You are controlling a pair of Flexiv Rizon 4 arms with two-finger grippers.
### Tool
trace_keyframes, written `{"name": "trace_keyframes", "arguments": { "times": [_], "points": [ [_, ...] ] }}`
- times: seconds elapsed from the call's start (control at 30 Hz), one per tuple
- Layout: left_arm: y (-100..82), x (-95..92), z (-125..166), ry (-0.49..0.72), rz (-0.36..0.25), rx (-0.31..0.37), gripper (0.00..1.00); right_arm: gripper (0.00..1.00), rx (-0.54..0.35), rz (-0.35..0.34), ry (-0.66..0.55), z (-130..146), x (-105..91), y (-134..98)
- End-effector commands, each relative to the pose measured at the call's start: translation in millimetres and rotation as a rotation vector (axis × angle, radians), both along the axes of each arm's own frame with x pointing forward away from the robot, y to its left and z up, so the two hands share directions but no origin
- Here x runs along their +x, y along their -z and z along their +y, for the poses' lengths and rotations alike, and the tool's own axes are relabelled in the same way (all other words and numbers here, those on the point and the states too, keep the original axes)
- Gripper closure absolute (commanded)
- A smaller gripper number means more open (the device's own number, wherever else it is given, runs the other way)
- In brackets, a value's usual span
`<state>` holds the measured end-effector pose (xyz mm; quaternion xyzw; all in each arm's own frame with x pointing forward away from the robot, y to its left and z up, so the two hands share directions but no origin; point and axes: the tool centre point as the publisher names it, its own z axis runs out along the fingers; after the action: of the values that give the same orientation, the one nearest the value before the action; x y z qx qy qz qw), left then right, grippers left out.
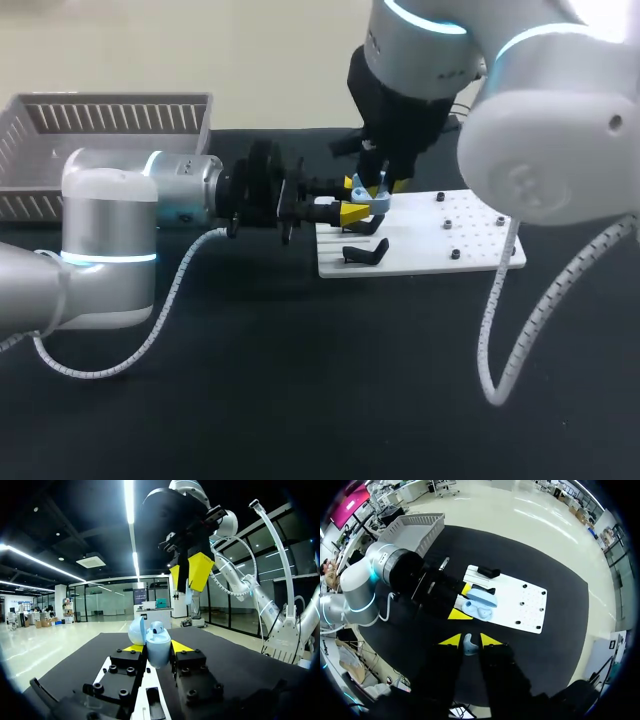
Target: Pick up each earbud case from the left stands, insert the matching earbuds, close the lid, and place the case in the box.
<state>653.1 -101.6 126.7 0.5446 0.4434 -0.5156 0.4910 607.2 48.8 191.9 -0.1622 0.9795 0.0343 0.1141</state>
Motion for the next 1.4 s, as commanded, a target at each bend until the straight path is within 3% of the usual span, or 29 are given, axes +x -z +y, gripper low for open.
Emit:
{"name": "trace_keyframes", "arguments": {
  "times": [0.03, 0.63, 1.4],
  "points": [
    [0.9, -0.9, -0.2, -0.003, -0.003, -0.003, 1.0, 1.0, -0.041, 0.042, -0.01, 11.9, 9.7, -1.0],
    [0.9, -0.9, -0.2, -0.003, -0.003, -0.003, 1.0, 1.0, -0.112, 0.024, -0.044, 17.2, 25.8, 11.6],
    [0.9, -0.9, -0.2, -0.003, -0.003, -0.003, 1.0, 1.0, -0.098, 0.045, -0.037, 14.6, 40.2, 23.8]
  ]
}}
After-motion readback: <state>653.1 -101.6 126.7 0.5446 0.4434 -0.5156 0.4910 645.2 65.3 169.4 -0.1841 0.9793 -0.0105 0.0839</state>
